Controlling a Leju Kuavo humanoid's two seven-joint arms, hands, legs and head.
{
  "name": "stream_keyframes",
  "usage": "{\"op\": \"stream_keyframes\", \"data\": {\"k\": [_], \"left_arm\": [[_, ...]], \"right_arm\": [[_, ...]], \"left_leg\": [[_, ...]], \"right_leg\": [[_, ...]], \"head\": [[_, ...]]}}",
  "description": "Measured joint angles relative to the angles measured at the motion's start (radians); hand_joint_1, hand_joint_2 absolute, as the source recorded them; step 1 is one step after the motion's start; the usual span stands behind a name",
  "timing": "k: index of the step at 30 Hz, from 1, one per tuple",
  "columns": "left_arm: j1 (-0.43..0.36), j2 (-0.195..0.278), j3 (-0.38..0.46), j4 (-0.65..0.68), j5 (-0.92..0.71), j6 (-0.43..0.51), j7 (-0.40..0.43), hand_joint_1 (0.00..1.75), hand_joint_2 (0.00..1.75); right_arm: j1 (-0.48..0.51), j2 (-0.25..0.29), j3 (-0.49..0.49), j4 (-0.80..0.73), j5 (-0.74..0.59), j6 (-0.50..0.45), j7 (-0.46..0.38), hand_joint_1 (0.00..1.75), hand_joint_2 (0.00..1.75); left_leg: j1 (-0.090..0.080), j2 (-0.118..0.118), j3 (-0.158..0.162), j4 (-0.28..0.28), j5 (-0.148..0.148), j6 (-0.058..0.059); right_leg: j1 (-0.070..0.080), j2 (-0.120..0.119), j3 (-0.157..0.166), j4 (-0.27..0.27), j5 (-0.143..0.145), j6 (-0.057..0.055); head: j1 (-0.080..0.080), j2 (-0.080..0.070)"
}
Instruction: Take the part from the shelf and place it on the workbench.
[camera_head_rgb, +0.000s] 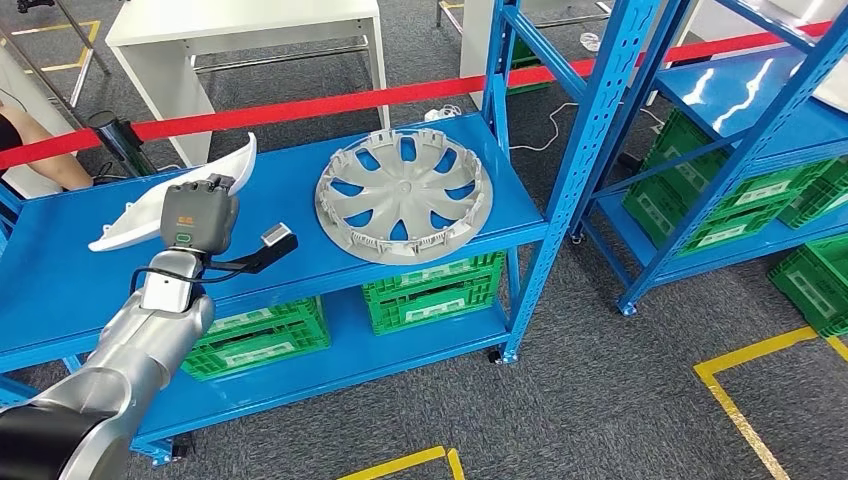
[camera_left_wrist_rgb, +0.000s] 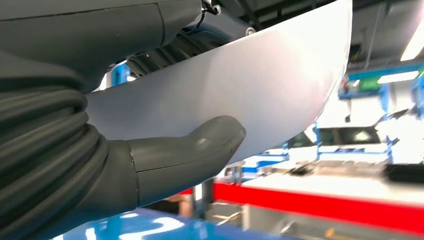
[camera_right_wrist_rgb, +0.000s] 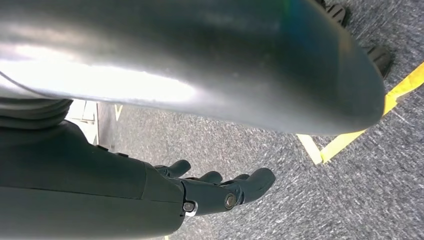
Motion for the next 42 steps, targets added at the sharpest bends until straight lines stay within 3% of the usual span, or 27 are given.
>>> {"op": "stream_keyframes", "data": {"k": [5, 10, 12, 15, 17, 20, 25, 31, 33, 38, 40, 42], "left_arm": [[-0.003, -0.036, 0.063, -0.108, 0.036, 0.006, -0.14, 1.75, 1.75], [-0.009, -0.105, 0.189, -0.202, 0.296, -0.004, -0.483, 1.75, 1.75], [-0.014, -0.138, 0.239, -0.209, 0.451, -0.07, -0.615, 1.75, 1.75], [0.012, -0.168, 0.248, -0.287, 0.833, -0.337, -0.727, 1.75, 1.75], [0.049, -0.175, 0.214, -0.38, 1.086, -0.512, -0.741, 1.75, 1.75], [0.093, -0.184, 0.156, -0.502, 1.292, -0.661, -0.746, 1.75, 1.75], [0.121, -0.232, 0.098, -0.618, 1.453, -0.88, -0.746, 1.75, 1.75], [0.136, -0.288, 0.093, -0.651, 1.545, -1.155, -0.746, 1.75, 1.75], [0.147, -0.301, 0.093, -0.66, 1.545, -1.198, -0.746, 1.75, 1.75], [0.164, -0.335, 0.093, -0.679, 1.504, -1.232, -0.746, 1.75, 1.75], [0.164, -0.351, 0.092, -0.681, 1.498, -1.239, -0.746, 1.75, 1.75], [0.167, -0.361, 0.092, -0.679, 1.499, -1.252, -0.746, 1.75, 1.75]], "right_arm": [[0.004, 0.0, 0.0, 0.0, 0.005, 0.003, 0.0, 0.0, 0.0], [0.006, 0.0, -0.001, 0.0, 0.008, 0.011, 0.0, 0.0, 0.0], [0.006, 0.0, -0.001, 0.0, 0.009, 0.016, 0.0, 0.0, 0.0], [0.007, 0.0, -0.002, 0.0, 0.006, 0.027, 0.0, 0.0, 0.0], [0.009, 0.0, -0.005, 0.0, -0.005, 0.031, 0.0, 0.0, 0.0], [0.014, 0.0, -0.017, 0.0, -0.028, 0.031, 0.0, 0.0, 0.0], [0.02, 0.002, -0.042, 0.0, -0.04, 0.017, 0.0, 0.0, 0.0], [0.026, 0.011, -0.046, 0.0, -0.006, 0.01, 0.0, 0.0, 0.0], [0.027, 0.012, -0.046, 0.0, 0.001, 0.011, 0.0, 0.0, 0.0], [0.026, 0.015, -0.046, 0.0, 0.004, 0.017, 0.0, 0.0, 0.0], [0.024, 0.015, -0.046, 0.0, -0.004, 0.022, 0.0, 0.0, 0.0], [0.023, 0.015, -0.047, 0.0, -0.012, 0.027, 0.0, 0.0, 0.0]], "left_leg": [[0.0, 0.0, 0.0, 0.0, 0.0, 0.0], [0.0, 0.0, 0.0, 0.0, 0.0, 0.0], [0.0, 0.0, 0.0, 0.0, 0.0, 0.0], [0.0, 0.0, 0.001, 0.0, 0.0, 0.001], [0.0, 0.001, 0.001, 0.0, 0.0, 0.001], [0.0, -0.001, 0.0, 0.0, 0.0, 0.001], [0.0, -0.002, 0.0, 0.0, -0.001, 0.002], [-0.001, -0.001, 0.001, 0.0, -0.002, 0.003], [-0.001, -0.001, 0.0, 0.001, -0.002, 0.004], [-0.001, 0.001, 0.011, -0.018, 0.01, 0.026], [0.007, 0.005, 0.022, -0.041, 0.025, 0.032], [0.007, 0.009, 0.021, -0.042, 0.029, 0.034]], "right_leg": [[0.0, 0.0, 0.0, 0.0, 0.0, 0.0], [0.0, 0.0, 0.0, 0.0, 0.0, 0.0], [0.0, 0.0, 0.001, 0.0, 0.0, 0.0], [-0.001, 0.001, 0.001, -0.001, 0.0, 0.001], [0.0, 0.001, 0.001, -0.001, 0.0, 0.001], [0.0, 0.0, 0.001, -0.001, 0.0, 0.001], [0.0, -0.001, 0.002, -0.002, 0.0, 0.001], [0.0, -0.001, 0.002, -0.003, 0.0, 0.001], [-0.001, -0.001, 0.003, -0.004, 0.001, 0.002], [-0.005, -0.001, 0.008, -0.012, 0.005, 0.019], [-0.002, -0.002, -0.013, 0.039, -0.029, 0.022], [-0.003, -0.003, -0.068, 0.161, -0.093, 0.026]], "head": [[0.0, 0.0], [0.0, 0.0], [0.0, 0.0], [0.0, 0.0], [0.0, 0.0], [0.0, 0.0], [0.0, 0.0], [0.0, 0.0], [0.0, 0.0], [0.0, 0.0], [0.002, 0.0], [0.004, 0.0]]}}
